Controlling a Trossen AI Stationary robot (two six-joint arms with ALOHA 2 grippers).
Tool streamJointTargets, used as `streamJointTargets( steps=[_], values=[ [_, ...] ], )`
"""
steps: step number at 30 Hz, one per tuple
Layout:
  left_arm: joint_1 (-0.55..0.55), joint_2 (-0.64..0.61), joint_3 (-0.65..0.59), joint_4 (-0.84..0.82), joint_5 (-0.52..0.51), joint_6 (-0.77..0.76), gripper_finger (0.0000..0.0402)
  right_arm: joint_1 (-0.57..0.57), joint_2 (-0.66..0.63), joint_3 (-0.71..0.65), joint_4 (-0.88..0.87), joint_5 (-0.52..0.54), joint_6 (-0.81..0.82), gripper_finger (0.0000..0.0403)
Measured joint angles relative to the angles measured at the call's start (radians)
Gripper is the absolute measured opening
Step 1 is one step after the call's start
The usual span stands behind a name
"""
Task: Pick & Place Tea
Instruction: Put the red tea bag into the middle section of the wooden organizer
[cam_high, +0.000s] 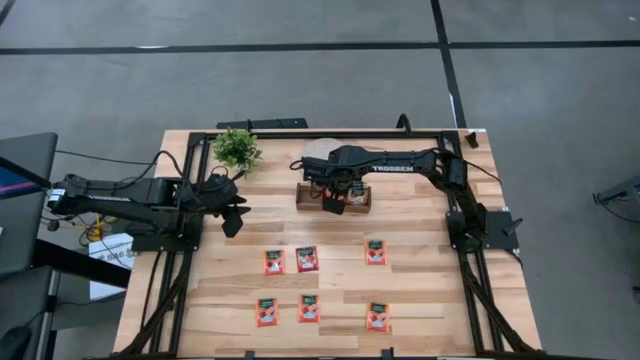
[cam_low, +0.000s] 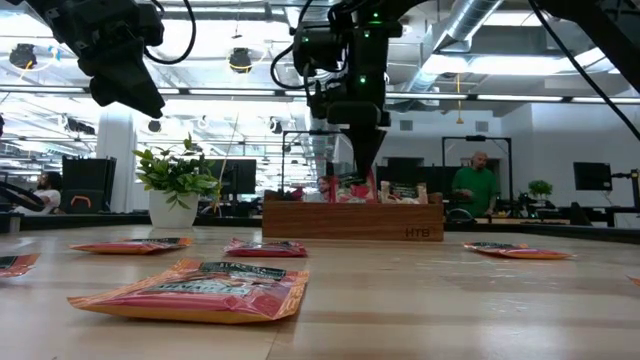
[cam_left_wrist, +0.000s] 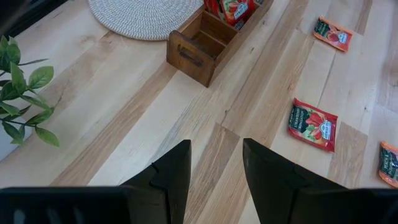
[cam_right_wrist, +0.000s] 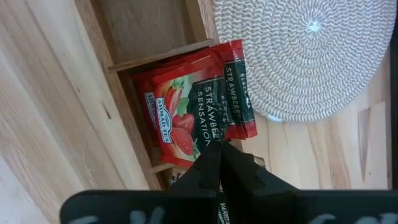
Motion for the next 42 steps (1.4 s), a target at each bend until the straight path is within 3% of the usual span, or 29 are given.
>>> streamJointTargets(
  steps=[18, 26, 33, 37, 42],
  values=[
    [0.000, 0.000, 0.000, 0.003, 0.000, -0.001, 0.0138, 0.008, 0.000, 0.000, -0.001, -0.037, -0.019, 0.0004],
    [0.000, 0.000, 0.000, 0.003, 0.000, -0.001, 0.0138, 0.008, 0.000, 0.000, -0.003, -0.046, -0.028, 0.0081],
    [0.000, 0.000, 0.000, 0.004, 0.000, -0.001, 0.0138, 0.014, -0.008, 0.003, -0.068, 0.067, -0.033, 0.0107],
    [0.000, 0.000, 0.000, 0.020, 0.000, -0.001, 0.0138, 0.051, -0.064, 0.011, -0.135, 0.085, -0.075, 0.0103],
    [0.000, 0.000, 0.000, 0.056, 0.055, -0.004, 0.0138, 0.114, -0.222, -0.030, -0.162, 0.082, -0.087, 0.0093]
  ],
)
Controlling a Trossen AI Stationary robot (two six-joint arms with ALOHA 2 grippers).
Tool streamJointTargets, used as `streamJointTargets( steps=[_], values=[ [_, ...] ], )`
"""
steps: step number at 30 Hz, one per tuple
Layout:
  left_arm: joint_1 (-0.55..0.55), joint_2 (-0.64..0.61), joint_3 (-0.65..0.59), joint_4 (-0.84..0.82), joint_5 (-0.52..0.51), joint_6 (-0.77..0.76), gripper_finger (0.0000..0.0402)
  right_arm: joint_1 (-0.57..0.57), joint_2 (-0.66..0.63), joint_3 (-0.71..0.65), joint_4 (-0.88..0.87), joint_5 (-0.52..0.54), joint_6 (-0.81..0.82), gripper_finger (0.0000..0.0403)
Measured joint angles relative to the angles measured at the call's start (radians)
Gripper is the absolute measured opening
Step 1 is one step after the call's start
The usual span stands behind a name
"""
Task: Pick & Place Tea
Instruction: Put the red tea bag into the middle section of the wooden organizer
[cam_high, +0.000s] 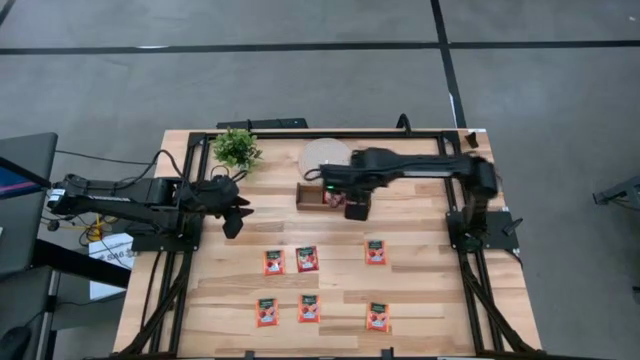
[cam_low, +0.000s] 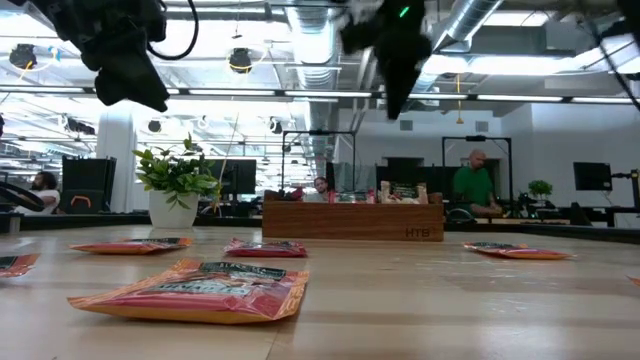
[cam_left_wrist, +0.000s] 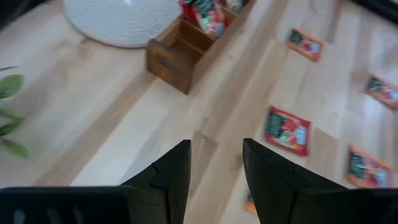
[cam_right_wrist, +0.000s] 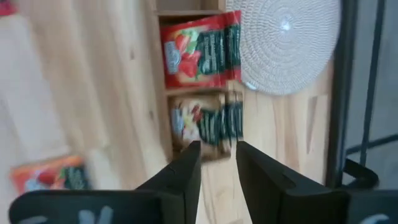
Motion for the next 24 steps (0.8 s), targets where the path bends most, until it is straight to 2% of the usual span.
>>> streamJointTargets(
  steps=[3, 9, 17, 21, 24],
  values=[
    [0.000, 0.001, 0.000, 0.013, 0.030, -0.002, 0.0138, 0.036, -0.136, -0.095, 0.034, -0.003, 0.052, 0.0091],
    [-0.009, 0.069, 0.000, 0.139, 0.056, 0.024, 0.0138, 0.113, -0.450, -0.408, 0.222, -0.007, 0.278, 0.0092],
    [-0.026, 0.334, 0.000, 0.433, 0.161, 0.058, 0.0138, 0.262, -0.781, -0.748, 0.474, -0.001, 0.603, 0.0093],
    [-0.026, 0.469, 0.001, 0.538, 0.223, 0.048, 0.0137, 0.330, -0.873, -0.855, 0.576, 0.009, 0.698, 0.0093],
    [-0.028, 0.569, 0.044, 0.547, 0.269, 0.040, 0.0137, 0.370, -0.908, -0.907, 0.620, 0.032, 0.746, 0.0093]
  ],
)
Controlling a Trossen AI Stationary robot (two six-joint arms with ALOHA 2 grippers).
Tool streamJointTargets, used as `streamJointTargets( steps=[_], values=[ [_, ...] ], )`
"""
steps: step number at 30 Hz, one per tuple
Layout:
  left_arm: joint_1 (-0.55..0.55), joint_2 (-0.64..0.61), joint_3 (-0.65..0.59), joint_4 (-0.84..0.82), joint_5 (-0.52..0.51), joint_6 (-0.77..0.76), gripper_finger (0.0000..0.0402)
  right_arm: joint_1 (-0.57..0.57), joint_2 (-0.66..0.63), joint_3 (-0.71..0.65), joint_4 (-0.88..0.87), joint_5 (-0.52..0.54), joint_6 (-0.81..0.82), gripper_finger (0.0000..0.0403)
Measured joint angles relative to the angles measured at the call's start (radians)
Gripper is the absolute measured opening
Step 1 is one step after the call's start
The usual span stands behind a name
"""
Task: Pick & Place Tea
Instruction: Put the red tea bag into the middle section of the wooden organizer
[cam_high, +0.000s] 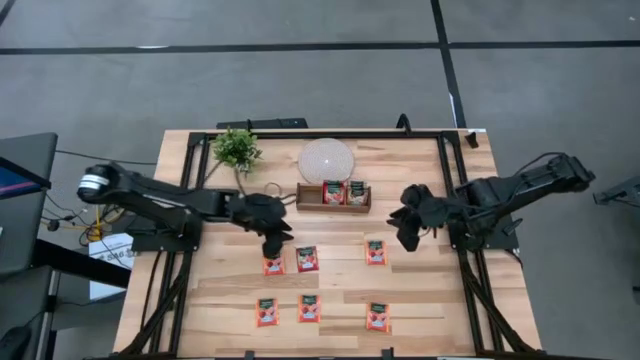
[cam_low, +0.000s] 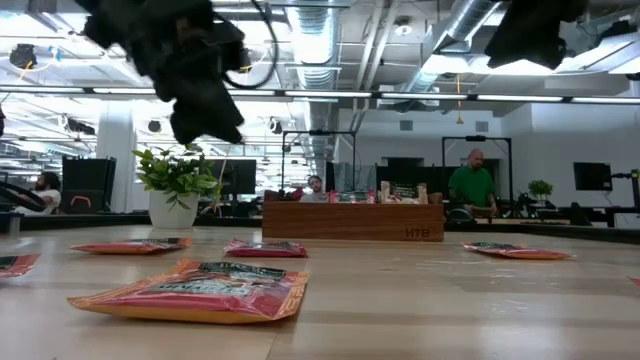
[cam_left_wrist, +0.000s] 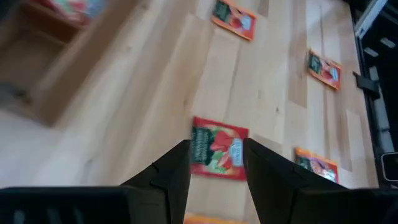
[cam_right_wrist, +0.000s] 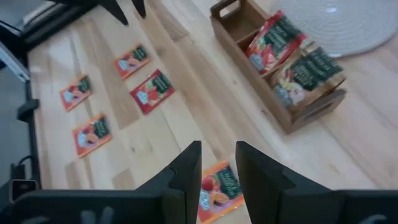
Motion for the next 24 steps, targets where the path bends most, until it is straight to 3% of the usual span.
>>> streamJointTargets(
  steps=[6, 14, 24],
  values=[
    [-0.045, 0.201, 0.166, -0.023, 0.014, 0.058, 0.0137, 0.052, 0.004, -0.035, 0.011, 0.025, 0.023, 0.0093],
    [-0.058, 0.405, 0.403, -0.344, -0.110, 0.101, 0.0137, 0.090, 0.019, -0.061, 0.024, 0.026, 0.023, 0.0093],
    [-0.104, 0.515, 0.450, -0.389, -0.117, 0.065, 0.0137, 0.090, 0.018, -0.064, 0.034, 0.026, -0.020, 0.0093]
  ],
)
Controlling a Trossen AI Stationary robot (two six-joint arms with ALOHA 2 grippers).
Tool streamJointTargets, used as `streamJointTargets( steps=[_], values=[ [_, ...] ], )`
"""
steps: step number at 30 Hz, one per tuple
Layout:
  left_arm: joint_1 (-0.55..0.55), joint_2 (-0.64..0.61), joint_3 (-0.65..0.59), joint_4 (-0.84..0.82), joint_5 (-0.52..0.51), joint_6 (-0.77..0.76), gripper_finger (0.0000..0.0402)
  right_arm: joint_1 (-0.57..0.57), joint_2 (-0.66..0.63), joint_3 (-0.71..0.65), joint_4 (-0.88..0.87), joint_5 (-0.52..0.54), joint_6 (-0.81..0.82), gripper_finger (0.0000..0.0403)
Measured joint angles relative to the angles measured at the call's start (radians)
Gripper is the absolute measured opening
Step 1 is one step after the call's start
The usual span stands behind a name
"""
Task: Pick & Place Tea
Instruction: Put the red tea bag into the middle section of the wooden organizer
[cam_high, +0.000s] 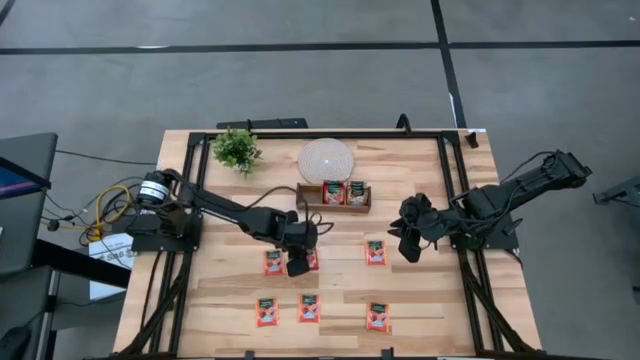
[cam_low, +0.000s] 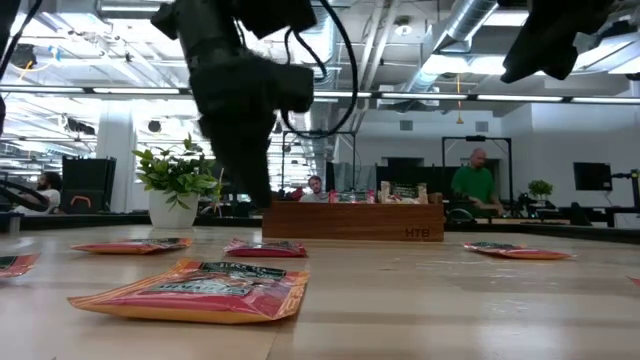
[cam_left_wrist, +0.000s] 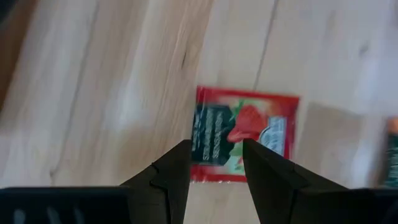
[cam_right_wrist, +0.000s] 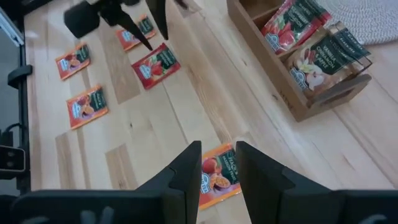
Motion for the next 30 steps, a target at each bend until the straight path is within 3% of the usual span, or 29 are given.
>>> streamJointTargets(
  steps=[8, 16, 30],
  values=[
    [-0.013, 0.042, -0.001, -0.025, -0.094, -0.074, 0.0137, -0.004, 0.000, 0.000, 0.002, 0.003, -0.011, 0.0093],
    [-0.013, 0.038, -0.001, -0.039, -0.032, -0.076, 0.0137, -0.004, 0.000, 0.000, 0.001, 0.003, -0.012, 0.0093],
    [-0.008, 0.039, -0.001, -0.080, -0.033, -0.077, 0.0137, -0.004, 0.000, 0.000, 0.001, 0.003, -0.012, 0.0093]
  ],
)
